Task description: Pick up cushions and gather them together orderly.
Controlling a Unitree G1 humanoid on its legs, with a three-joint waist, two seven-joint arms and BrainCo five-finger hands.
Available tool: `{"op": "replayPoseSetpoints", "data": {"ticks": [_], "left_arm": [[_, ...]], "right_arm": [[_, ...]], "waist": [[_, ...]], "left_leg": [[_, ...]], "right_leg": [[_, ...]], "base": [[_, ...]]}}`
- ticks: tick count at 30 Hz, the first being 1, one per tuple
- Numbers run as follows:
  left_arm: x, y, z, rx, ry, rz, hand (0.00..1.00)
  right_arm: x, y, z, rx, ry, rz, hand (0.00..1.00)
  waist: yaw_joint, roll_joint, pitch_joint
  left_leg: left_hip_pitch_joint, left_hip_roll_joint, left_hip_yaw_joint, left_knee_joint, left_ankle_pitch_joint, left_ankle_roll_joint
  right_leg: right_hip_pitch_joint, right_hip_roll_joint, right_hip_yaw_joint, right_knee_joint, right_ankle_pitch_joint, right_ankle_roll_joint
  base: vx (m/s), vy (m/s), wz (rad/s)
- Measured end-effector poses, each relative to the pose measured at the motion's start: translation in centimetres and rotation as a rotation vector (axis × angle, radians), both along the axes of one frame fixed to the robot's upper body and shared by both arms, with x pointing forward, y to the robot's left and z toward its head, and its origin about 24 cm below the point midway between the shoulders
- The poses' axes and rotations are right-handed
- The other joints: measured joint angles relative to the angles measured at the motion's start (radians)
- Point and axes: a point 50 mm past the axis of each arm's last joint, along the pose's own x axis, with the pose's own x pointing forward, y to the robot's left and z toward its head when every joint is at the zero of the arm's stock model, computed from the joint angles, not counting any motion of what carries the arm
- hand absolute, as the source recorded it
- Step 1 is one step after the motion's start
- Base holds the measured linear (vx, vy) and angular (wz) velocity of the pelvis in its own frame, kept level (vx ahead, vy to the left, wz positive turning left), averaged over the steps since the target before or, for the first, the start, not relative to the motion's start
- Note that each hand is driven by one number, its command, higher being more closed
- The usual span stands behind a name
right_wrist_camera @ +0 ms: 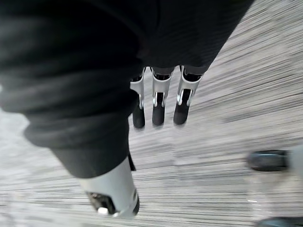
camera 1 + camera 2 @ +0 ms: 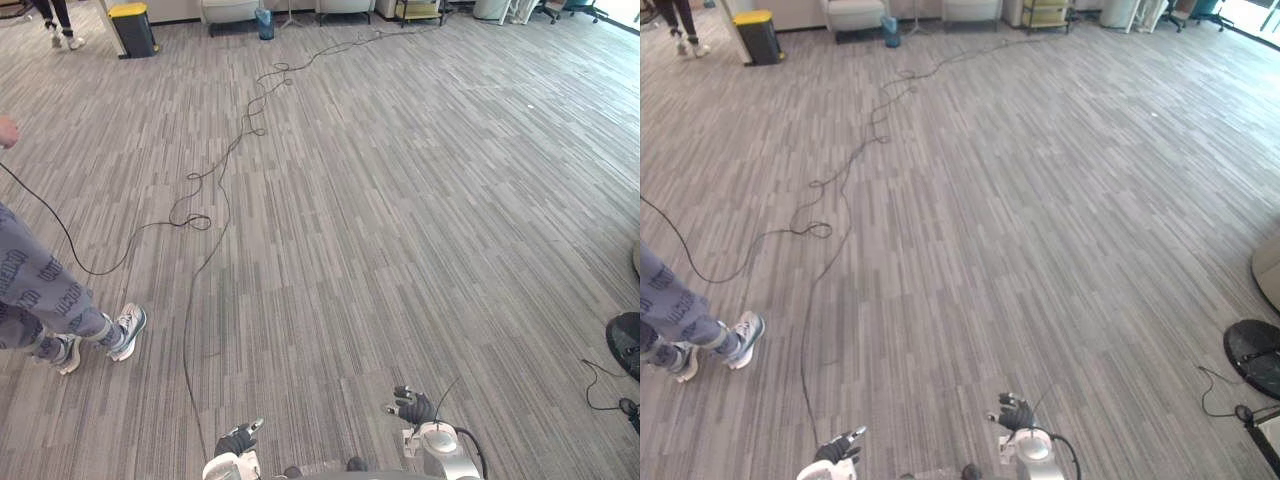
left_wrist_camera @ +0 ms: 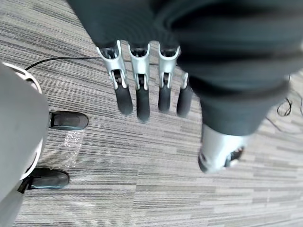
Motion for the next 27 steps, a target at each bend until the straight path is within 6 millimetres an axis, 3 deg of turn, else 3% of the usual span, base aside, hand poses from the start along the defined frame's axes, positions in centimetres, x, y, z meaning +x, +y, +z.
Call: {"op": "replayPoseSetpoints", "data": {"ticks": [7, 18, 27], "left_arm": [[0.2, -0.1, 0.0, -0.005, 0.004, -0.034, 0.00], [0.2, -0.3, -0.1, 0.004, 0.028, -0.087, 0.00], [0.2, -0.3, -0.2, 0.023, 0.049, -0.155, 0.00]], "right_arm": [[-2.0, -2.2, -0.9, 0.043, 0.080, -0.215, 0.00], [-3.1, -3.0, -1.5, 0.127, 0.121, -0.439, 0.00], [-3.6, -3.3, -1.7, 0.152, 0.127, -0.519, 0.00]], "waist": [[0.001, 0.006, 0.009], [0.007, 0.000, 0.017], [-0.001, 0.003, 0.021]], "left_leg": [[-0.036, -0.024, -0.092, -0.008, 0.017, 0.020], [-0.045, -0.048, -0.161, -0.008, 0.024, 0.029], [-0.044, -0.050, -0.183, -0.008, 0.039, 0.033]], "right_leg": [[0.005, -0.029, -0.090, -0.017, -0.009, 0.012], [0.039, -0.053, -0.165, -0.033, -0.017, 0.023], [0.047, -0.057, -0.194, -0.030, -0.018, 0.025]], "base": [[0.00, -0.003, 0.37], [0.02, 0.002, 0.23], [-0.04, -0.019, 0.09]]}}
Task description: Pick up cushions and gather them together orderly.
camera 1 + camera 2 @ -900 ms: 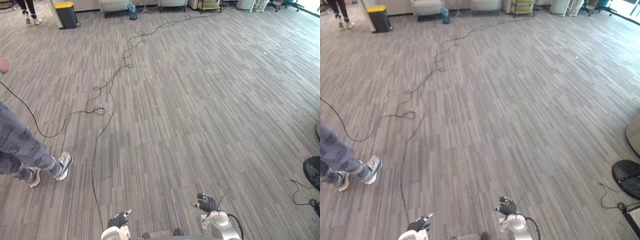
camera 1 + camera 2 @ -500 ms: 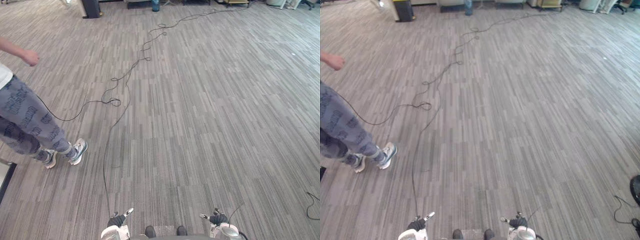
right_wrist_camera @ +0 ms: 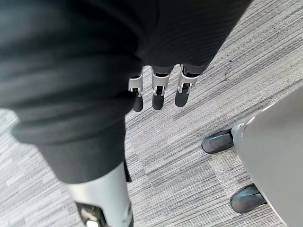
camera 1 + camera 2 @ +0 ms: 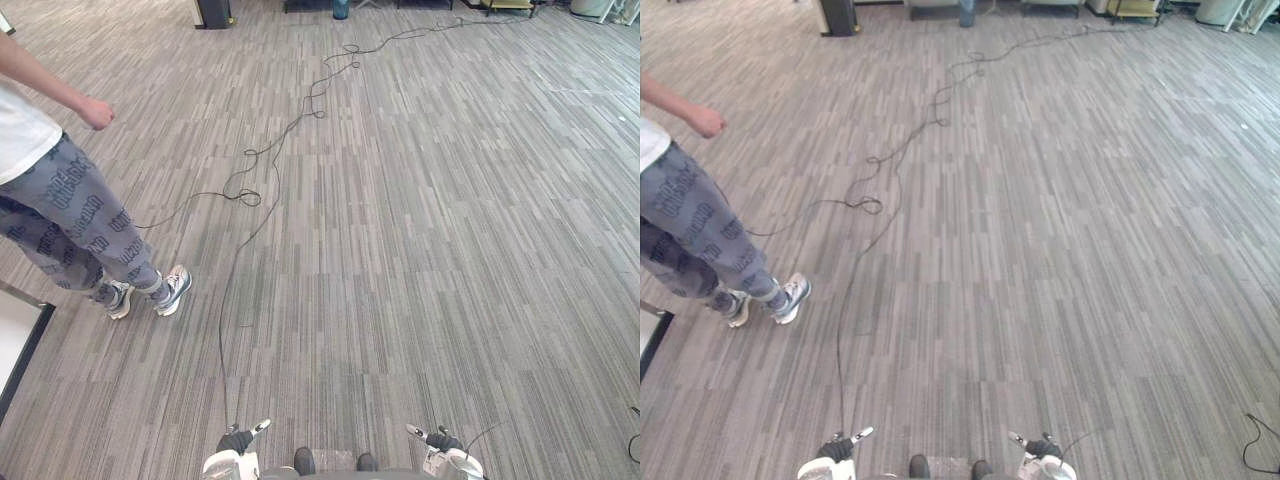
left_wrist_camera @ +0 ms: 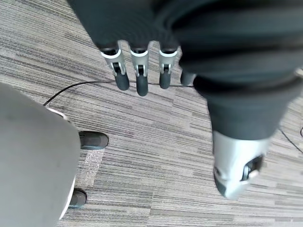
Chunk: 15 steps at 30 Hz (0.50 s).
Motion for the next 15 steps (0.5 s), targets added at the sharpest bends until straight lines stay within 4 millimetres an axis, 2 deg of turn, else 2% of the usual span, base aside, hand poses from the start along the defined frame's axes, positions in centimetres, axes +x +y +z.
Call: {"op": "replayPoseSetpoints", "data": {"ticks": [12, 15], "left_arm": [[-0.20, 0.06, -0.07, -0.003, 0.004, 0.015, 0.00], [0.17, 0.04, 0.09, -0.014, -0.020, 0.063, 0.00]], "right_arm": [[-0.78, -0.43, -0.15, -0.006, 0.017, -0.042, 0.00], [-0.19, -0.30, 0.12, -0.010, -0.017, -0.045, 0.00]], "waist": [[-0.001, 0.005, 0.014], [0.002, 0.009, 0.039]], "left_leg": [[-0.021, 0.000, 0.009, 0.000, -0.001, 0.000], [-0.027, 0.006, 0.028, 0.003, -0.007, -0.009]], "right_leg": [[-0.026, -0.001, 0.006, 0.008, -0.004, -0.001], [-0.087, -0.001, 0.018, 0.116, -0.062, -0.009]], "base": [[0.00, -0.005, -0.01], [0.03, -0.019, -0.13]]}}
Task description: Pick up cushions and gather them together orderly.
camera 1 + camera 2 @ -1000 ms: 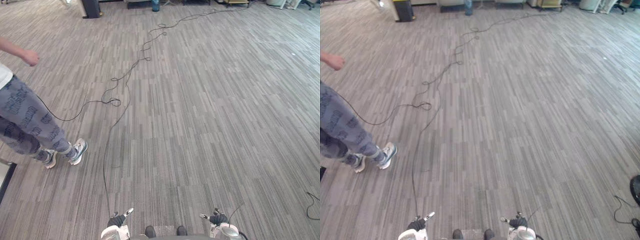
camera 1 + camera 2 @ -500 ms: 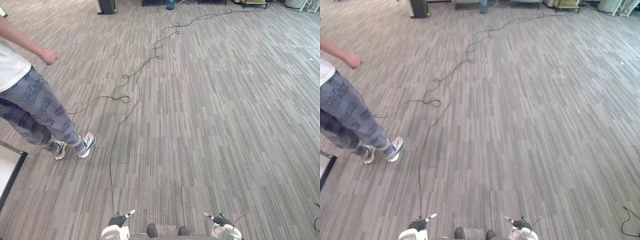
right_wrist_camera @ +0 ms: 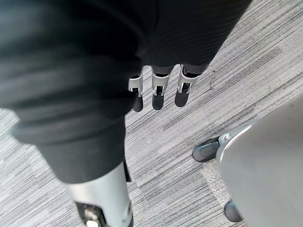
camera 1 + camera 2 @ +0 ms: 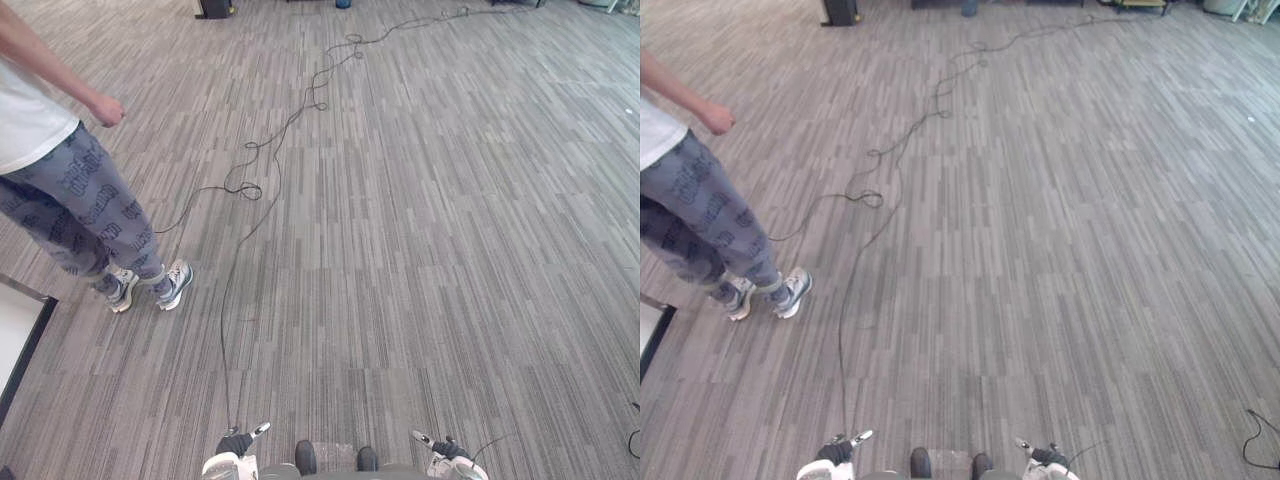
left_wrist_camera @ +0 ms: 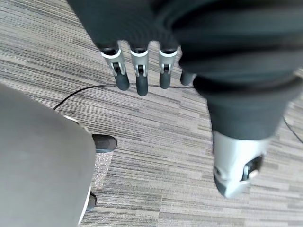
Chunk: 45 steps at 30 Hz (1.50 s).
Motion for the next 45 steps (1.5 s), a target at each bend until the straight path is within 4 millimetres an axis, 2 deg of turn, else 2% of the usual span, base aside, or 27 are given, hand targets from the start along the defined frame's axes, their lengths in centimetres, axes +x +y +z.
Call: {"op": "replayPoseSetpoints", "data": {"ticks": [2, 3, 6, 9, 10, 13, 15, 17, 19, 22, 23, 24, 25, 26, 27, 28, 30, 32, 33, 35, 36, 37, 39, 41, 42, 43, 45], "left_arm": [[0.0, 0.2, 0.1, -0.001, -0.011, 0.024, 0.00], [0.3, 0.4, 0.3, 0.004, -0.026, 0.032, 0.00], [1.6, 0.7, 0.9, 0.005, -0.089, 0.070, 0.00], [3.0, 0.7, 1.6, 0.009, -0.144, 0.068, 0.00], [3.0, 0.6, 1.6, 0.003, -0.146, 0.072, 0.00], [3.0, 0.6, 1.6, -0.003, -0.152, 0.083, 0.00], [3.3, 0.4, 1.7, -0.003, -0.165, 0.076, 0.00], [3.5, 0.3, 1.9, -0.001, -0.183, 0.072, 0.00], [3.6, 0.6, 2.0, 0.010, -0.186, 0.072, 0.00], [3.5, 1.1, 2.0, 0.022, -0.182, 0.069, 0.00], [3.4, 0.6, 1.9, 0.016, -0.171, 0.039, 0.00], [3.4, 0.4, 1.8, 0.013, -0.166, 0.031, 0.00], [3.3, 0.0, 1.7, 0.006, -0.158, 0.014, 0.00], [3.3, -0.5, 1.6, -0.006, -0.154, 0.007, 0.00], [3.6, -0.8, 1.7, -0.014, -0.159, 0.005, 0.00], [3.9, -1.3, 1.7, -0.026, -0.164, 0.006, 0.00], [4.2, -1.5, 1.6, -0.037, -0.153, 0.007, 0.00], [4.2, -2.0, 1.4, -0.055, -0.137, 0.016, 0.00], [4.5, -2.3, 1.5, -0.065, -0.144, 0.021, 0.00], [4.7, -2.3, 1.5, -0.066, -0.148, 0.017, 0.00], [4.5, -2.2, 1.4, -0.064, -0.139, 0.011, 0.00], [4.4, -2.8, 1.3, -0.085, -0.134, 0.027, 0.00], [4.3, -3.1, 1.3, -0.093, -0.134, 0.024, 0.00], [4.5, -3.3, 1.4, -0.098, -0.146, 0.018, 0.00], [4.5, -3.0, 1.5, -0.094, -0.159, 0.018, 0.00], [4.8, -2.8, 1.7, -0.092, -0.176, 0.023, 0.00], [5.2, -2.5, 2.1, -0.082, -0.207, 0.020, 0.00]], "right_arm": [[0.1, 0.0, 0.1, -0.001, -0.013, -0.007, 0.00], [0.2, 0.2, 0.1, 0.004, -0.026, -0.017, 0.00], [0.3, 0.3, 0.4, -0.008, -0.047, -0.005, 0.00], [0.5, 0.4, 0.5, -0.020, -0.051, 0.034, 0.00], [0.7, 0.4, 0.5, -0.022, -0.054, 0.038, 0.00], [1.0, 0.3, 0.6, -0.018, -0.063, 0.022, 0.00], [1.1, 0.4, 0.6, -0.016, -0.068, 0.023, 0.00], [1.3, 0.8, 0.6, -0.008, -0.071, 0.031, 0.00], [1.2, 1.4, 0.5, 0.008, -0.066, 0.035, 0.00], [0.9, 2.8, 0.2, 0.055, -0.061, 0.029, 0.00], [1.2, 2.8, 0.4, 0.059, -0.085, 0.036, 0.00], [1.3, 2.8, 0.5, 0.058, -0.092, 0.037, 0.00], [1.5, 2.6, 0.7, 0.049, -0.107, 0.037, 0.00], [1.9, 2.2, 1.0, 0.036, -0.128, 0.037, 0.00], [2.0, 2.0, 1.1, 0.029, -0.137, 0.036, 0.00], [2.2, 1.8, 1.3, 0.018, -0.158, 0.033, 0.00], [2.6, 1.6, 1.6, 0.015, -0.177, 0.030, 0.00], [2.6, 1.1, 1.5, 0.008, -0.172, 0.016, 0.00], [2.7, 0.7, 1.6, -0.004, -0.168, 0.017, 0.00], [2.3, 0.5, 1.4, -0.007, -0.153, 0.009, 0.00], [2.0, 0.3, 1.2, -0.007, -0.137, 0.004, 0.00], [2.6, -0.4, 1.5, -0.034, -0.148, 0.022, 0.00], [3.2, -0.4, 1.8, -0.034, -0.170, 0.019, 0.00], [3.3, -0.4, 1.9, -0.036, -0.176, 0.031, 0.00], [3.5, -0.3, 1.9, -0.040, -0.175, 0.051, 0.00], [3.7, 0.0, 1.9, -0.036, -0.177, 0.071, 0.00], [3.8, 1.1, 1.8, -0.019, -0.173, 0.121, 0.00]], "waist": [[0.003, -0.004, 0.002], [0.003, -0.012, 0.010], [0.003, -0.017, 0.033], [0.006, -0.024, 0.047], [0.007, -0.021, 0.046], [0.013, -0.019, 0.045], [0.024, -0.020, 0.043], [0.044, -0.027, 0.031], [0.048, -0.052, 0.005], [0.054, -0.100, -0.022], [0.054, -0.099, -0.018], [0.052, -0.096, -0.015], [0.042, -0.091, -0.009], [0.032, -0.078, 0.000], [0.027, -0.071, 0.000], [0.019, -0.064, -0.001], [-0.003, -0.074, 0.005], [-0.009, -0.067, 0.011], [-0.020, -0.053, 0.023], [-0.032, -0.052, 0.025], [-0.043, -0.052, 0.032], [-0.039, -0.006, 0.038], [-0.038, 0.022, 0.046], [-0.044, 0.034, 0.054], [-0.038, 0.034, 0.068], [-0.023, 0.032, 0.078], [0.003, -0.002, 0.092]], "left_leg": [[-0.016, 0.000, 0.008, 0.016, -0.021, -0.015], [-0.042, 0.001, 0.008, 0.087, -0.061, -0.016], [-0.224, 0.064, 0.061, 0.540, -0.200, -0.013], [-0.357, 0.147, 0.121, 0.826, -0.230, -0.011], [-0.372, 0.175, 0.144, 0.819, -0.242, -0.016], [-0.407, 0.189, 0.175, 0.711, -0.237, -0.020], [-0.425, 0.171, 0.183, 0.561, -0.182, -0.032], [-0.445, 0.148, 0.168, 0.454, -0.054, -0.037], [-0.449, 0.107, 0.182, 0.466, -0.082, 0.015], [-0.378, 0.060, 0.224, 0.503, -0.164, 0.061], [-0.264, 0.041, 0.239, 0.459, -0.201, 0.071], [-0.234, 0.037, 0.240, 0.446, -0.208, 0.071], [-0.155, 0.027, 0.241, 0.412, -0.220, 0.071], [-0.085, 0.023, 0.241, 0.370, -0.222, 0.070], [-0.044, 0.022, 0.241, 0.338, -0.226, 0.068], [0.034, 0.024, 0.240, 0.266, -0.242, 0.044], [0.103, 0.022, 0.237, 0.224, -0.264, 0.021], [0.165, 0.025, 0.238, 0.190, -0.272, 0.020], [0.202, 0.038, 0.221, 0.174, -0.285, 0.022], [0.242, 0.034, 0.183, 0.151, -0.288, 0.022], [0.289, 0.037, 0.135, 0.142, -0.288, 0.022], [0.302, 0.073, 0.123, 0.165, -0.269, -0.008], [0.269, 0.107, 0.083, 0.325, -0.216, -0.087], [0.125, 0.165, 0.018, 0.694, -0.089, -0.161], [0.004, 0.211, -0.003, 0.959, -0.026, -0.183], [-0.084, 0.243, 0.024, 1.123, -0.081, -0.150], [-0.204, 0.251, 0.059, 1.174, -0.162, -0.099]], "right_leg": [[-0.038, -0.003, 0.008, 0.068, -0.038, -0.004], [-0.054, -0.012, 0.008, 0.109, -0.064, -0.008], [-0.045, -0.014, -0.024, 0.176, -0.127, -0.022], [-0.006, -0.015, -0.052, 0.204, -0.180, -0.039], [0.006, -0.019, -0.052, 0.212, -0.193, -0.034], [0.058, -0.058, -0.050, 0.181, -0.212, -0.023], [0.105, -0.091, -0.048, 0.119, -0.212, -0.023], [0.139, -0.120, -0.031, 0.063, -0.220, -0.016], [0.125, -0.163, 0.011, 0.082, -0.201, -0.032], [0.065, -0.218, 0.094, 0.316, -0.129, 0.081], [-0.055, -0.224, 0.134, 0.648, 0.000, 0.108], [-0.082, -0.224, 0.135, 0.726, 0.019, 0.116], [-0.149, -0.222, 0.123, 0.897, 0.024, 0.116], [-0.212, -0.216, 0.096, 1.002, 0.011, 0.101], [-0.255, -0.209, 0.071, 1.043, -0.001, 0.091], [-0.350, -0.194, 0.002, 1.070, -0.037, 0.081], [-0.455, -0.186, -0.103, 0.965, -0.087, 0.064], [-0.496, -0.161, -0.183, 0.773, -0.096, 0.037], [-0.510, -0.127, -0.212, 0.595, -0.056, 0.008], [-0.502, -0.091, -0.197, 0.353, 0.042, 0.004], [-0.481, -0.071, -0.171, 0.311, 0.161, -0.091], [-0.470, -0.052, -0.187, 0.354, 0.106, -0.094], [-0.447, -0.046, -0.198, 0.427, 0.024, -0.120], [-0.359, -0.023, -0.198, 0.409, -0.044, -0.122], [-0.288, 0.006, -0.188, 0.365, -0.062, -0.127], [-0.218, 0.029, -0.161, 0.333, -0.077, -0.137], [-0.110, 0.033, -0.121, 0.283, -0.103, -0.145]], "base": [[0.04, -0.030, -0.09], [0.08, -0.058, 0.07], [0.08, -0.100, 0.28], [0.13, -0.020, 0.30], [0.21, 0.038, 0.12], [0.26, 0.104, 0.00], [0.37, 0.204, -0.05], [0.49, 0.342, -0.19], [0.52, 0.319, -0.06], [0.62, 0.347, -0.09], [0.52, 0.271, -0.32], [0.58, 0.296, -0.32], [0.35, 0.151, -0.17], [0.42, 0.181, -0.16], [0.42, 0.152, -0.17], [0.41, 0.115, -0.10], [0.46, 0.059, 0.01], [0.48, -0.030, 0.11], [0.65, -0.097, 0.38], [0.61, -0.142, 0.55], [0.63, -0.172, 0.29], [0.62, -0.183, 0.11], [0.61, -0.236, -0.07], [0.62, -0.243, 0.01], [0.55, -0.146, -0.31], [0.52, -0.107, -0.57], [0.49, -0.046, -0.74]]}}
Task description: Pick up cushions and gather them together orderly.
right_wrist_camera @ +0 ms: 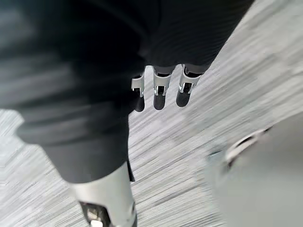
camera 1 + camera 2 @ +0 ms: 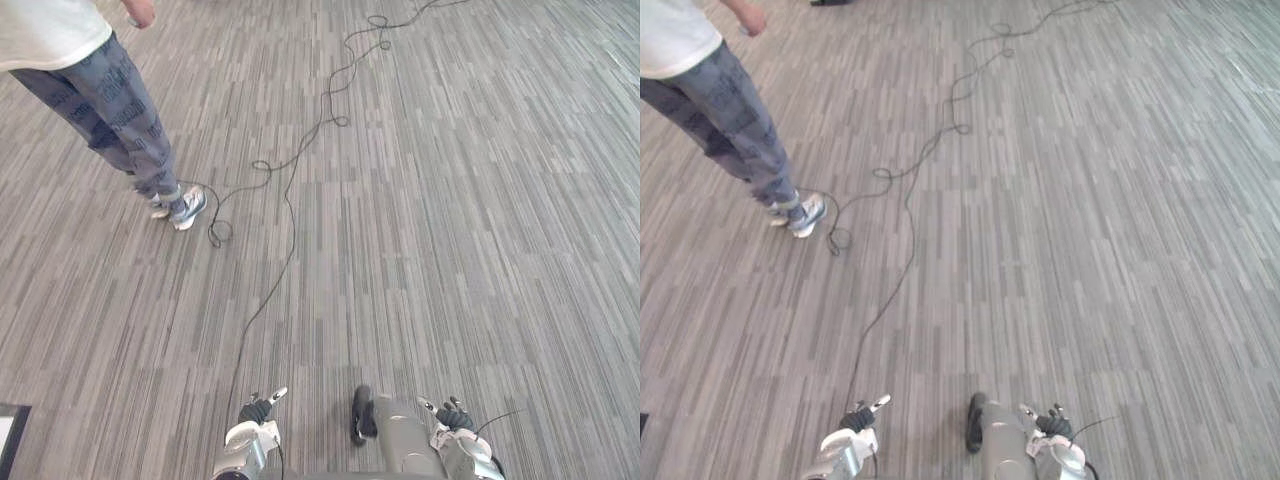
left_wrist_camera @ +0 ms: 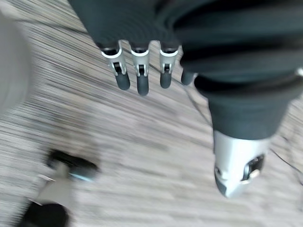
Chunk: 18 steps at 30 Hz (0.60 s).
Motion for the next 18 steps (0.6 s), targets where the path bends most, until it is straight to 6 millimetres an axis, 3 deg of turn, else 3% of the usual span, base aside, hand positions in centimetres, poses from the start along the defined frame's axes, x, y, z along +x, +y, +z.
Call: {"op": "replayPoseSetpoints", "data": {"ticks": [1, 3, 5, 7, 8, 9, 10, 11, 12, 13, 14, 15, 17, 18], "left_arm": [[0.6, 0.0, 0.4, 0.007, -0.033, -0.007, 0.00], [1.0, 0.0, 0.8, 0.005, -0.066, 0.004, 0.00], [1.0, -0.1, 0.8, 0.003, -0.067, 0.007, 0.00], [0.7, -0.1, 0.7, 0.004, -0.062, 0.009, 0.00], [0.5, 0.1, 0.6, 0.006, -0.058, 0.011, 0.00], [0.2, 0.3, 0.6, 0.015, -0.058, 0.015, 0.00], [0.2, 1.1, 0.7, 0.035, -0.065, 0.022, 0.00], [0.2, 1.2, 0.8, 0.038, -0.067, 0.025, 0.00], [0.1, 1.5, 0.7, 0.047, -0.056, 0.024, 0.00], [-0.1, 1.6, 0.5, 0.049, -0.039, 0.018, 0.00], [-0.4, 1.5, 0.3, 0.047, -0.024, 0.017, 0.00], [-0.8, 1.1, -0.1, 0.039, 0.002, 0.003, 0.00], [-1.1, 0.4, -0.4, 0.029, 0.025, -0.021, 0.00], [-1.1, 0.1, -0.5, 0.022, 0.033, -0.025, 0.00]], "right_arm": [[0.1, 0.5, 0.0, 0.003, 0.002, 0.027, 0.00], [0.3, 0.9, 0.0, 0.012, -0.002, 0.032, 0.00], [0.3, 1.3, 0.0, 0.022, -0.003, 0.030, 0.00], [-0.1, 1.6, -0.2, 0.027, 0.009, 0.033, 0.00], [-0.2, 1.6, -0.3, 0.026, 0.013, 0.037, 0.00], [-0.7, 2.0, -0.5, 0.039, 0.030, 0.038, 0.00], [-1.5, 2.7, -0.8, 0.060, 0.050, 0.034, 0.00], [-1.5, 2.9, -0.8, 0.066, 0.050, 0.036, 0.00], [-1.5, 3.3, -0.8, 0.069, 0.050, 0.072, 0.00], [-1.4, 3.6, -0.8, 0.069, 0.047, 0.091, 0.00], [-1.3, 3.6, -0.7, 0.071, 0.042, 0.099, 0.00], [-1.3, 3.6, -0.7, 0.070, 0.036, 0.095, 0.00], [-0.9, 3.1, -0.4, 0.054, 0.008, 0.096, 0.00], [-0.5, 2.9, -0.1, 0.049, -0.011, 0.098, 0.00]], "waist": [[0.003, -0.012, 0.006], [0.026, -0.020, 0.005], [0.031, -0.012, 0.000], [0.037, -0.015, -0.023], [0.038, -0.014, -0.034], [0.056, -0.038, -0.069], [0.060, -0.092, -0.099], [0.059, -0.100, -0.104], [0.052, -0.119, -0.110], [0.051, -0.121, -0.107], [0.050, -0.116, -0.104], [0.049, -0.099, -0.094], [0.049, -0.057, -0.101], [0.049, -0.033, -0.103]], "left_leg": [[-0.063, 0.002, 0.027, -0.063, -0.031, 0.027], [-0.129, -0.003, 0.067, -0.276, -0.058, 0.046], [-0.175, -0.033, 0.030, -0.511, -0.048, 0.044], [-0.196, -0.079, -0.055, -0.744, 0.009, 0.018], [-0.206, -0.082, -0.077, -0.775, 0.032, 0.014], [-0.211, -0.112, -0.087, -0.735, 0.147, 0.003], [-0.217, -0.141, -0.046, -0.675, 0.096, 0.031], [-0.218, -0.145, -0.036, -0.659, 0.085, 0.045], [-0.185, -0.149, 0.021, -0.587, 0.029, 0.079], [-0.120, -0.148, 0.062, -0.598, 0.004, 0.104], [-0.065, -0.148, 0.078, -0.620, -0.004, 0.116], [0.036, -0.145, 0.105, -0.666, -0.013, 0.126], [0.171, -0.135, 0.154, -0.764, -0.057, 0.136], [0.255, -0.131, 0.168, -0.840, -0.113, 0.097]], "right_leg": [[0.059, -0.001, 0.028, -0.038, -0.010, 0.006], [0.132, -0.005, 0.094, -0.071, -0.026, 0.031], [0.201, -0.020, 0.155, -0.118, -0.064, 0.051], [0.246, -0.045, 0.223, -0.128, -0.135, 0.067], [0.250, -0.048, 0.240, -0.127, -0.152, 0.077], [0.261, -0.090, 0.298, -0.122, -0.195, 0.098], [0.255, -0.134, 0.353, -0.099, -0.195, 0.127], [0.250, -0.144, 0.363, -0.082, -0.188, 0.138], [0.193, -0.164, 0.413, 0.096, -0.142, 0.211], [0.120, -0.159, 0.432, 0.287, -0.059, 0.260], [0.068, -0.152, 0.426, 0.413, -0.041, 0.291], [0.005, -0.140, 0.389, 0.553, -0.045, 0.283], [-0.109, -0.129, 0.265, 0.624, -0.055, 0.239], [-0.194, -0.107, 0.173, 0.628, -0.067, 0.221]], "base": [[0.59, -0.009, -0.81], [0.56, 0.071, -1.01], [0.57, 0.198, -0.97], [0.55, 0.262, -0.84], [0.69, 0.423, -1.02], [0.71, 0.430, -1.08], [0.87, 0.462, -1.00], [0.71, 0.339, -0.87], [0.83, 0.401, -0.86], [0.65, 0.347, -1.09], [0.59, 0.301, -1.19], [0.50, 0.254, -1.32], [0.45, 0.248, -1.39], [0.47, 0.251, -1.23]]}}
